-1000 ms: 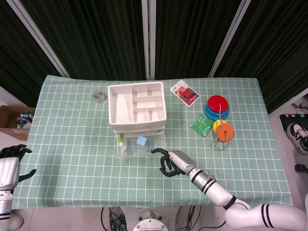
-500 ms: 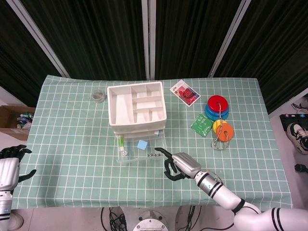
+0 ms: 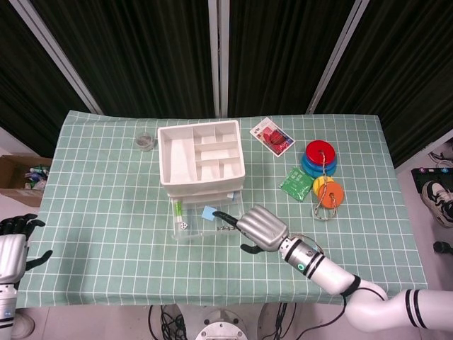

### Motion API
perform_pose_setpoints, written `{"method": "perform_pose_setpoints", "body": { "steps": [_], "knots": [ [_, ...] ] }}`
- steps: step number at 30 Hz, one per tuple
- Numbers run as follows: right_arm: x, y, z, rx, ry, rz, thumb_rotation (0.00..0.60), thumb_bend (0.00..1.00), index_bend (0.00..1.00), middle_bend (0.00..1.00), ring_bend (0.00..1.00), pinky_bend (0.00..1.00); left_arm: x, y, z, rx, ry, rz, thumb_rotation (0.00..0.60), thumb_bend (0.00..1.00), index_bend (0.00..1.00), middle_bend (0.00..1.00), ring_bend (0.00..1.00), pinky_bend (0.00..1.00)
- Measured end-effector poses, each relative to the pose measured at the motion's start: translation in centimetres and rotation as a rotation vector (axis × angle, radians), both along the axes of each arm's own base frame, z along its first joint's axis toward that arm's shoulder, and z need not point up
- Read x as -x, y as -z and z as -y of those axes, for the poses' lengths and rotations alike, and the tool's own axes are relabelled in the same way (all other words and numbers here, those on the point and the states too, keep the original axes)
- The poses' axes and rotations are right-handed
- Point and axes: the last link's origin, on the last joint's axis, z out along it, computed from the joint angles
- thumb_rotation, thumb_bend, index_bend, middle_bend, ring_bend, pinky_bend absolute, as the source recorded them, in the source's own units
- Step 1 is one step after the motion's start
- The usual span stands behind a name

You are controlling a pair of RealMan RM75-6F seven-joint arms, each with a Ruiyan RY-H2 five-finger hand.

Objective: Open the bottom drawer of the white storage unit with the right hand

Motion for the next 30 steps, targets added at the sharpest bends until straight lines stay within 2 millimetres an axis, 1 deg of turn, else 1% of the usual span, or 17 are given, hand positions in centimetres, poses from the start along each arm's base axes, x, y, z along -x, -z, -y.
{"method": "perform_pose_setpoints", "body": {
  "steps": [2, 5, 9, 10, 13, 16, 21, 23, 25, 26, 28, 30],
  "knots": [
    [-0.9, 0.4, 0.7, 0.061, -0.084, -0.078, 0.6, 0.12, 0.12, 0.86, 0.91, 0.99, 0.1, 0.0, 0.2, -0.001, -0.006, -0.001, 0.6, 0.02, 0.38, 0.26, 0.21, 0.21],
    [-2.6, 1.5, 1.7, 0.164, -0.219, -0.2, 0.6, 0.12, 0.14, 0.88, 0.93, 1.0, 0.1, -0.1, 0.4, -0.008, -0.01, 0.002, 0.6, 0.02, 0.38, 0.26, 0.21, 0.21],
    [-5.1, 3.7, 3.2, 0.272, -0.363, -0.316, 0.6, 0.12, 0.17, 0.89, 0.95, 1.0, 0.2, -0.3, 0.5, -0.011, -0.015, 0.0, 0.6, 0.02, 0.38, 0.26, 0.21, 0.21],
    [-5.5, 4.2, 3.5, 0.283, -0.378, -0.33, 0.6, 0.11, 0.18, 0.89, 0.95, 1.0, 0.2, -0.3, 0.6, -0.012, -0.015, 0.0, 0.6, 0.02, 0.37, 0.26, 0.21, 0.21],
    [-5.9, 5.4, 4.2, 0.297, -0.399, -0.363, 0.6, 0.11, 0.19, 0.89, 0.95, 1.0, 0.2, -0.3, 0.6, -0.014, -0.015, 0.0, 0.6, 0.02, 0.38, 0.26, 0.21, 0.21],
    [-6.3, 6.6, 4.4, 0.3, -0.429, -0.393, 0.6, 0.1, 0.2, 0.89, 0.95, 1.0, 0.2, -0.3, 0.6, -0.015, -0.017, 0.001, 0.6, 0.02, 0.37, 0.26, 0.21, 0.21],
    [-6.0, 8.0, 4.5, 0.272, -0.44, -0.419, 0.6, 0.1, 0.21, 0.89, 0.95, 1.0, 0.3, -0.3, 0.8, -0.016, -0.024, 0.002, 0.6, 0.02, 0.38, 0.26, 0.21, 0.21],
    [-5.9, 8.3, 4.5, 0.267, -0.44, -0.423, 0.6, 0.12, 0.24, 0.89, 0.95, 1.0, 0.4, -0.3, 0.8, -0.016, -0.023, 0.001, 0.6, 0.03, 0.38, 0.26, 0.21, 0.21],
    [-5.8, 8.6, 4.6, 0.268, -0.443, -0.429, 0.6, 0.17, 0.29, 0.89, 0.95, 1.0, 0.4, -0.3, 0.8, -0.017, -0.022, 0.002, 0.6, 0.03, 0.38, 0.25, 0.21, 0.21],
    [-5.8, 8.7, 4.7, 0.27, -0.444, -0.431, 0.6, 0.19, 0.34, 0.9, 0.95, 1.0, 0.4, -0.3, 0.9, -0.018, -0.021, 0.003, 0.6, 0.03, 0.38, 0.25, 0.21, 0.21],
    [-5.9, 9.0, 4.8, 0.271, -0.445, -0.427, 0.6, 0.28, 0.51, 0.91, 0.96, 1.0, 0.4, -0.3, 0.9, -0.02, -0.022, 0.004, 0.6, 0.03, 0.37, 0.26, 0.21, 0.21],
    [-6.0, 9.0, 4.7, 0.274, -0.443, -0.413, 0.6, 0.32, 0.61, 0.92, 0.97, 1.0, 0.4, -0.3, 1.0, -0.021, -0.023, 0.005, 0.6, 0.03, 0.38, 0.26, 0.21, 0.21]
  ]
}}
